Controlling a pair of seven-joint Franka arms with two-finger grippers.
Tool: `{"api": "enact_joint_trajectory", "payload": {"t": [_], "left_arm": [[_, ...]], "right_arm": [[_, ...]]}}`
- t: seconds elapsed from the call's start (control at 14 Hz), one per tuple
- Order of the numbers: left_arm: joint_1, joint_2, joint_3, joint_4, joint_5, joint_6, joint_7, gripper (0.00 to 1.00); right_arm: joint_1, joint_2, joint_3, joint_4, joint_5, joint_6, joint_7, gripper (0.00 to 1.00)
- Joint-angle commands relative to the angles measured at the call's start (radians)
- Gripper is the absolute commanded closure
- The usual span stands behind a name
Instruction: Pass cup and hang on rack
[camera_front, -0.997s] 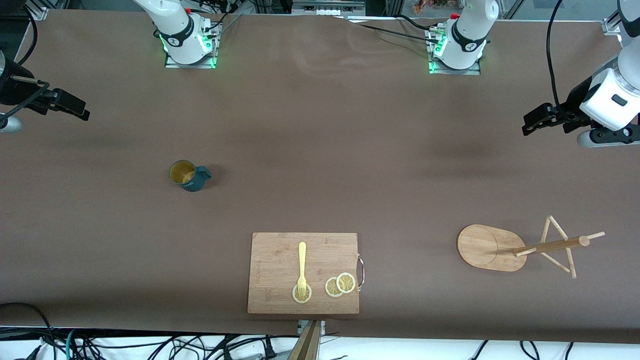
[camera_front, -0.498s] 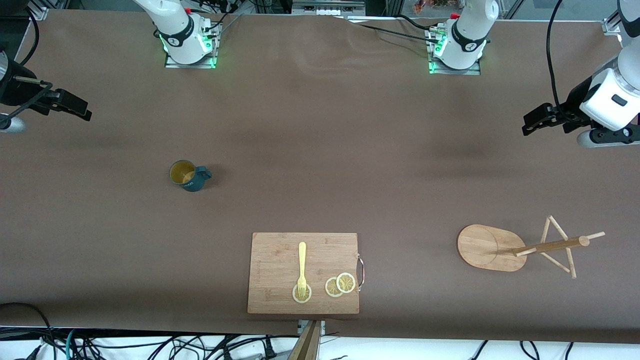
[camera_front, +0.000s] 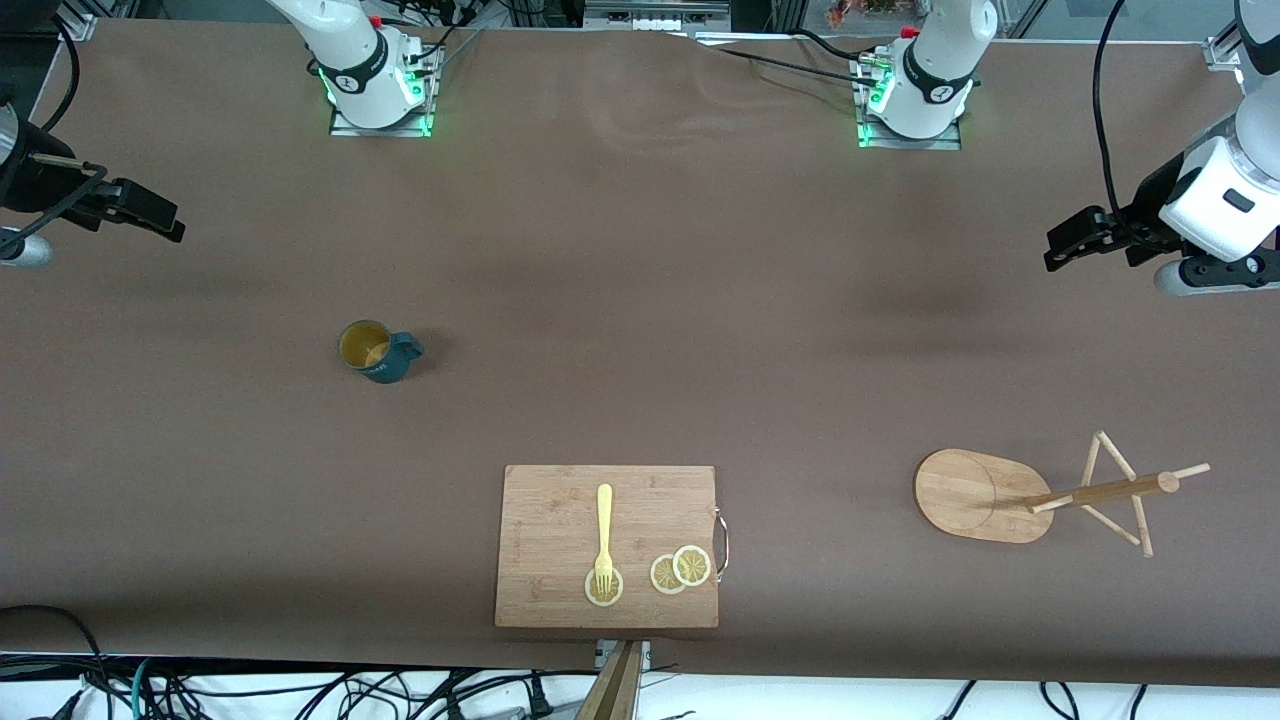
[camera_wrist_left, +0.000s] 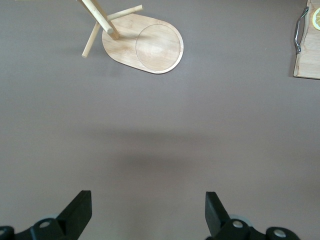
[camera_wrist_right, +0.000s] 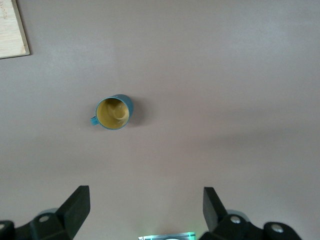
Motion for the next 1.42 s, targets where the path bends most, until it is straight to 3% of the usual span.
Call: {"api": "enact_joint_trajectory", "payload": {"t": [0.0, 0.43, 1.14, 1.35], "left_arm": [[0.008, 0.01, -0.005, 0.023, -0.006, -0.013, 0.015, 0.0], [0.008, 0.01, -0.005, 0.024, -0.005, -0.013, 0.015, 0.0], [0.01, 0.019, -0.002, 0.023, -0.006, -0.014, 0.02, 0.0], [0.008, 0.021, 0.0, 0.024, -0.005, -0.014, 0.024, 0.0]], "right_arm": [[0.0, 0.012, 0.002, 0.022, 0.012, -0.009, -0.009, 0.0], [0.041, 0.211, 0.002, 0.01, 0.006, 0.043, -0.01, 0.0], [0.064, 0.188, 0.057, -0.533, 0.005, 0.748, -0.013, 0.0], [0.064, 0.206, 0.058, -0.575, 0.005, 0.82, -0.042, 0.0]]}}
